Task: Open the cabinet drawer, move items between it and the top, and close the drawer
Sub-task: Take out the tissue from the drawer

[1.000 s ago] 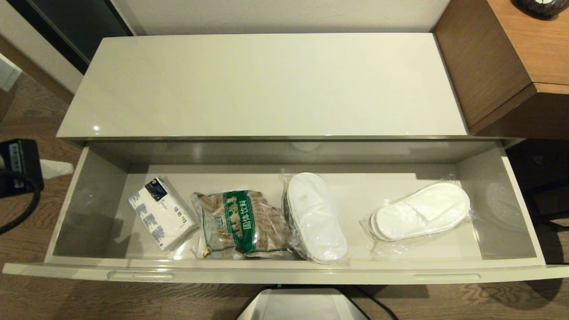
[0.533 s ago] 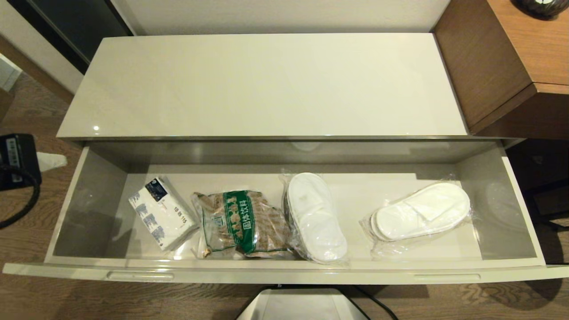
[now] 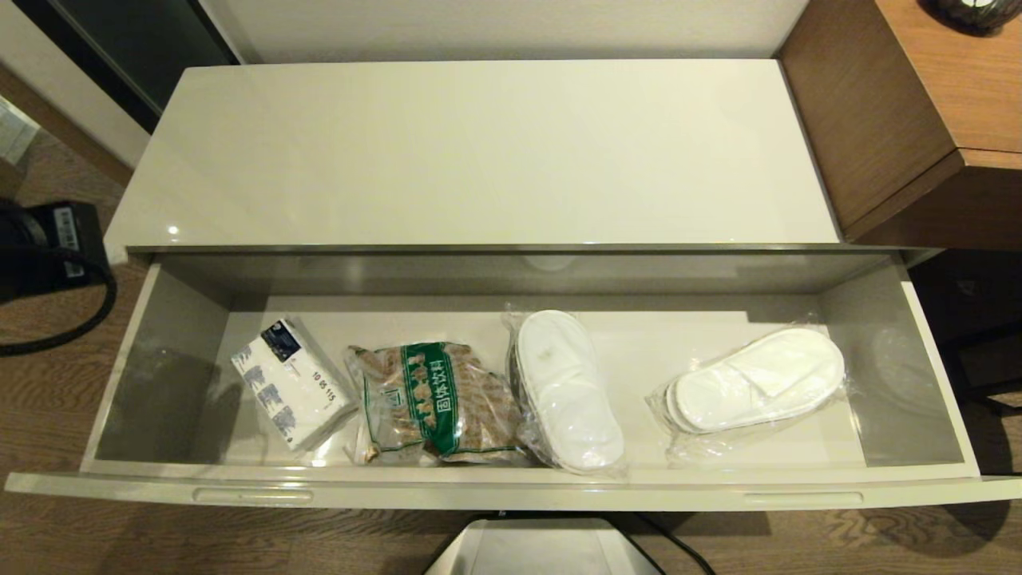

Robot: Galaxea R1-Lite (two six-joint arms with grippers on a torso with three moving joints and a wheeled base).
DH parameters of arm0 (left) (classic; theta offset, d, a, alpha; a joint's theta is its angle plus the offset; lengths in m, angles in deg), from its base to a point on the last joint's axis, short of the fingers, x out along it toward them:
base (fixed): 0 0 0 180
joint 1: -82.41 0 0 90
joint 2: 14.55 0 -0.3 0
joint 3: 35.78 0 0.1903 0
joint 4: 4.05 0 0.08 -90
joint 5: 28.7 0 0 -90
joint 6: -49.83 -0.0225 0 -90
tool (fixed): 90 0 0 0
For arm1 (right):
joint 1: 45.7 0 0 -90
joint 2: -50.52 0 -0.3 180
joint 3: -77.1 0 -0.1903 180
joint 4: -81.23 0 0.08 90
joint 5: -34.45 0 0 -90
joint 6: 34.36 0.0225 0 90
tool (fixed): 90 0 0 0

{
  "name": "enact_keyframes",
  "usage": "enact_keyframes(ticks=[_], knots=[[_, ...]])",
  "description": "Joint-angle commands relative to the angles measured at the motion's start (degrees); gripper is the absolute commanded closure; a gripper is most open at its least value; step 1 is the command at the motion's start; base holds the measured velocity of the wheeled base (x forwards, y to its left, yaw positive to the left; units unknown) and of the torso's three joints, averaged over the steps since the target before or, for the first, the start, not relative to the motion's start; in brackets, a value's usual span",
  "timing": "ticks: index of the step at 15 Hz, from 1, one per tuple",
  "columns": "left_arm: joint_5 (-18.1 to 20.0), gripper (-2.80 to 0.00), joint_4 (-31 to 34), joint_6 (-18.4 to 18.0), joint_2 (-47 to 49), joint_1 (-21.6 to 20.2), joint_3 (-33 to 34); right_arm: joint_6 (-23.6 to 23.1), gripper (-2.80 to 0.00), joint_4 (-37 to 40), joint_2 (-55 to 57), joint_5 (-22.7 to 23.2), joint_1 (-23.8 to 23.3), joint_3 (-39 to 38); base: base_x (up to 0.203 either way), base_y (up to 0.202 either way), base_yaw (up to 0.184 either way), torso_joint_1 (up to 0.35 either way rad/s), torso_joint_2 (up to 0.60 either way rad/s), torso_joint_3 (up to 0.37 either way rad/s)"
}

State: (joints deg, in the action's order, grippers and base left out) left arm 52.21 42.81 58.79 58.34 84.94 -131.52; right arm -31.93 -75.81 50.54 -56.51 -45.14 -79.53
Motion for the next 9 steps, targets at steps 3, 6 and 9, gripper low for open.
enact_keyframes(ticks=[3,6,9], knots=[[-0.3,0.0,-0.1,0.9,12.1,0.0,-8.2,0.0,0.0,0.0,-1.4,0.0,0.0,0.0,0.0,0.0,0.0,0.0,0.0,0.0],[-1.3,0.0,-0.6,1.8,19.2,-1.3,-10.1,0.0,0.0,0.0,-1.4,0.0,0.0,-0.1,0.0,0.0,0.0,0.0,0.0,0.0],[-6.2,0.0,-0.7,2.6,24.2,-2.2,-10.8,0.0,0.0,0.0,-1.4,0.0,0.0,-0.1,0.0,0.0,0.0,0.0,0.0,0.0]])
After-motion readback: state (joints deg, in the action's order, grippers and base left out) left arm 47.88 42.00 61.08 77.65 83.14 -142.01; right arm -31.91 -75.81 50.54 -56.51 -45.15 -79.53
